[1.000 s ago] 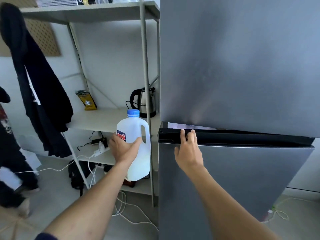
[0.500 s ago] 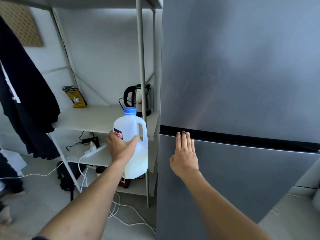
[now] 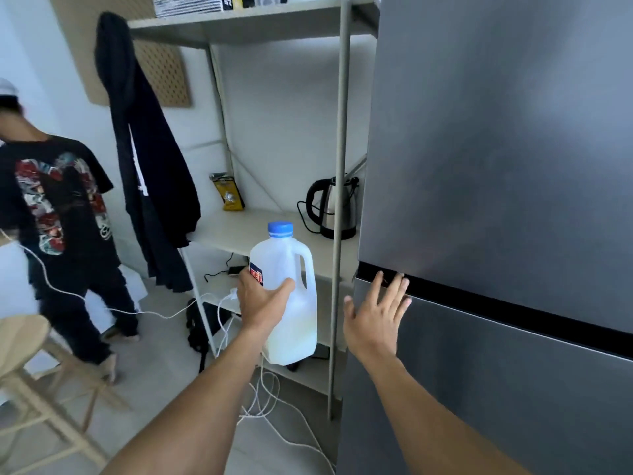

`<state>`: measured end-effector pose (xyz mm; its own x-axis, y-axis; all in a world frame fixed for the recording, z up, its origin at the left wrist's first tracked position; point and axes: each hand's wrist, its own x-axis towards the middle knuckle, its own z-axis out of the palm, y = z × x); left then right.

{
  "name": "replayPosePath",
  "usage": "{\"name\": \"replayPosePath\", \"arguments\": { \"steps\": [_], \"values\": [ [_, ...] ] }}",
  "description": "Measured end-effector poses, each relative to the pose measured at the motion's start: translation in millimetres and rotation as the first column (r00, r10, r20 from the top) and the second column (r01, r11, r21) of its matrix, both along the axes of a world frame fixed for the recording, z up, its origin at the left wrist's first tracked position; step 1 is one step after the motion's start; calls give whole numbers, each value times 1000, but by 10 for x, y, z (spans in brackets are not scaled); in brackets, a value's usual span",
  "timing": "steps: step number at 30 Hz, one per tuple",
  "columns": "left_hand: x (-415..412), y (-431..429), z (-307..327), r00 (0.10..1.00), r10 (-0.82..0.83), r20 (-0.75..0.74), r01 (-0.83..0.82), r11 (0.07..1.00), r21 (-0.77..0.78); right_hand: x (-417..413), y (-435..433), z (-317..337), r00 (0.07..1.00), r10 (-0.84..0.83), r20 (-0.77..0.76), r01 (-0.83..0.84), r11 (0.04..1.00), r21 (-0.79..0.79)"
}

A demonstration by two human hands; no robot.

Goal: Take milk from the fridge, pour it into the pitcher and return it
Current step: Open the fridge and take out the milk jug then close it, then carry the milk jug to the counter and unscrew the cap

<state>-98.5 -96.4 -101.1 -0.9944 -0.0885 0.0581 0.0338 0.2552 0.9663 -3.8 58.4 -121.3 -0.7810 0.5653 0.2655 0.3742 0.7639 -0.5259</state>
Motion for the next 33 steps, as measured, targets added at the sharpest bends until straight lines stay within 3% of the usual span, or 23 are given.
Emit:
{"name": "replayPosePath", "arguments": {
  "steps": [2, 5, 8, 14, 21, 27, 30, 31, 33],
  "values": [
    [98, -55, 8, 1000, 8, -6, -8, 1000, -9, 3, -163, 18, 950, 267, -161, -293, 941, -168],
    [293, -160, 31, 997, 66, -40, -68, 996, -57, -32, -331, 15, 780, 563, -273, -625, 701, -342],
    [520, -333, 16, 991, 122, -62, -126, 990, -61, -42, -471, -39, 778, 564, -275, -626, 664, -410],
    [1150, -972, -68, 935, 346, -71, -352, 932, -87, 46, -1038, -15, 641, 738, -210, -758, 566, -324],
    [2160, -2067, -160, 845, 532, -54, -534, 832, -151, 624, -2115, -80, 368, 901, -230, -906, 292, -307],
    [3346, -2720, -24, 727, 685, -35, -681, 714, -163, 1424, -3068, -4, 148, 965, -217, -933, 63, -355],
    [4106, -3089, -47, 618, 786, -19, -777, 607, -167, 1996, -3569, 21, 2, 991, -134, -950, -40, -310],
    [4586, -3281, -59, 541, 841, -30, -832, 529, -169, 2398, -3847, 51, -93, 990, -102, -949, -119, -292],
    [4843, -3387, -67, 522, 853, -18, -837, 508, -202, 2624, -3977, 52, -121, 988, -95, -944, -144, -297]
  ]
}}
